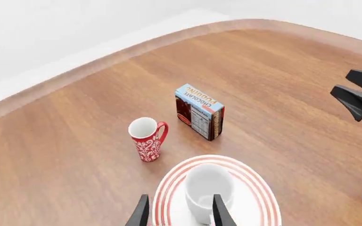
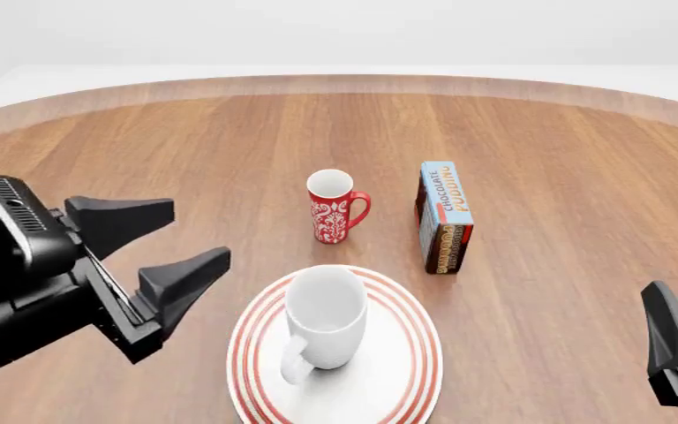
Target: Pick up the white mug and put it on the plate, and put the chocolate pudding to the right of the plate.
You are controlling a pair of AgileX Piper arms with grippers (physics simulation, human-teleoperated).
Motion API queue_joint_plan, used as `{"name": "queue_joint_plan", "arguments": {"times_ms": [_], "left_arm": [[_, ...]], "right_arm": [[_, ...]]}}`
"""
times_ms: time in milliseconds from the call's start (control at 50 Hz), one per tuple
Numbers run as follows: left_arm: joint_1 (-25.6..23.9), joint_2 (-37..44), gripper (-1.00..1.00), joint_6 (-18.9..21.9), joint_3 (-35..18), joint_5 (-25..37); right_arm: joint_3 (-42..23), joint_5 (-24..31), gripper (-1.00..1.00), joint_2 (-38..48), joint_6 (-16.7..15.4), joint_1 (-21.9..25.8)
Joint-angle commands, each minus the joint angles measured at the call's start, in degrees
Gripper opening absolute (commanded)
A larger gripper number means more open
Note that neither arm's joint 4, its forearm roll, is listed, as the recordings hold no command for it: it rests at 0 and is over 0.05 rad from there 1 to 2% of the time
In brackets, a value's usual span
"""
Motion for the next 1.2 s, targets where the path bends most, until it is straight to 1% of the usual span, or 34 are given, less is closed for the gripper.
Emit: {"name": "queue_joint_plan", "arguments": {"times_ms": [20, 60, 80, 100, 200, 220, 260, 300, 320, 340, 380, 440, 480, 500, 540, 580, 620, 660, 700, 740, 820, 860, 880, 960, 1000, 1060, 1140, 1200], "left_arm": [[6.23, -8.85, 1.00, 3.35, -2.22, 5.32], [6.77, -9.63, 1.00, 3.45, -2.32, 5.60], [8.55, -11.76, 1.00, 3.60, -2.64, 6.50], [8.55, -11.79, 1.00, 3.60, -2.64, 6.53], [12.53, -16.81, 1.00, 3.35, -2.26, 7.82], [12.53, -16.83, 1.00, 3.35, -2.25, 7.83], [15.20, -19.65, 1.00, 2.72, -1.49, 7.88], [15.77, -20.26, 1.00, 2.47, -1.32, 7.84], [17.52, -22.18, 1.00, 1.82, -0.53, 7.52], [18.02, -22.73, 1.00, 2.26, 0.04, 7.07], [18.13, -22.70, 1.00, 1.84, 1.23, 6.02], [18.90, -23.65, 1.00, 1.83, 1.80, 5.64], [20.53, -25.57, 1.00, 1.45, 1.92, 5.83], [22.47, -27.59, 1.00, 1.53, 2.52, 5.78], [23.79, -28.93, 1.00, 1.85, 3.87, 5.25], [24.94, -30.15, 1.00, 0.34, 5.34, 4.65], [25.96, -30.88, 1.00, 1.83, 6.97, 3.94], [27.09, -32.07, 1.00, 0.79, 7.96, 3.80], [28.03, -32.85, 1.00, 1.21, 9.00, 3.41], [28.53, -33.59, 1.00, 0.41, 9.54, 3.36], [31.10, -37.27, 1.00, -1.16, 12.04, 3.31], [31.58, -37.46, 1.00, -1.41, 12.86, 2.73], [32.43, -37.82, 1.00, -1.83, 14.36, 1.56], [34.59, -38.02, 1.00, -3.47, 17.64, -1.47], [34.71, -37.41, 1.00, -3.76, 19.09, -3.38], [35.70, -37.11, 1.00, -3.89, 20.07, -4.93], [38.17, -38.63, 1.00, -5.20, 21.01, -5.49], [40.06, -38.68, 1.00, -5.75, 22.49, -7.02]], "right_arm": [[0.01, 0.00, 1.00, 0.00, 0.00, -0.02], [0.01, 0.00, 1.00, 0.00, 0.00, -0.01], [0.01, 0.01, 1.00, 0.00, -0.01, -0.02], [0.01, 0.01, 1.00, 0.00, -0.01, -0.02], [0.00, -0.01, 1.00, 0.00, 0.00, -0.01], [0.00, -0.01, 1.00, 0.00, 0.00, -0.01], [0.00, -0.01, 1.00, 0.00, -0.04, -0.03], [0.00, -0.01, 1.00, 0.00, -0.07, -0.02], [0.00, -0.02, 1.00, 0.00, -0.02, -0.02], [0.00, 0.00, 1.00, 0.00, -0.03, -0.02], [0.00, -0.03, 1.00, 0.00, -0.12, 0.02], [0.00, -0.04, 1.00, 0.00, -0.16, 0.02], [0.01, -0.08, 1.00, 0.00, -0.22, 0.02], [0.02, -0.08, 1.00, 0.00, -0.23, 0.00], [0.04, -0.10, 1.00, 0.00, -0.26, 0.01], [0.06, -0.09, 1.00, 0.00, -0.27, -0.01], [0.06, -0.09, 1.00, 0.00, -0.27, -0.02], [0.06, -0.11, 1.00, 0.00, -0.25, -0.02], [0.06, -0.09, 1.00, 0.00, -0.20, -0.04], [0.06, -0.07, 1.00, 0.00, -0.19, -0.06], [0.05, -0.11, 1.00, -0.01, -0.27, -0.07], [0.05, -0.12, 1.00, -0.01, -0.28, -0.06], [0.05, -0.13, 1.00, -0.01, -0.30, -0.04], [0.07, -0.14, 1.00, -0.01, -0.31, -0.06], [0.06, -0.15, 1.00, -0.01, -0.36, -0.05], [0.04, -0.12, 1.00, -0.01, -0.34, -0.06], [0.01, -0.10, 1.00, -0.01, -0.33, -0.04], [-0.01, -0.08, 1.00, -0.01, -0.30, -0.06]]}}
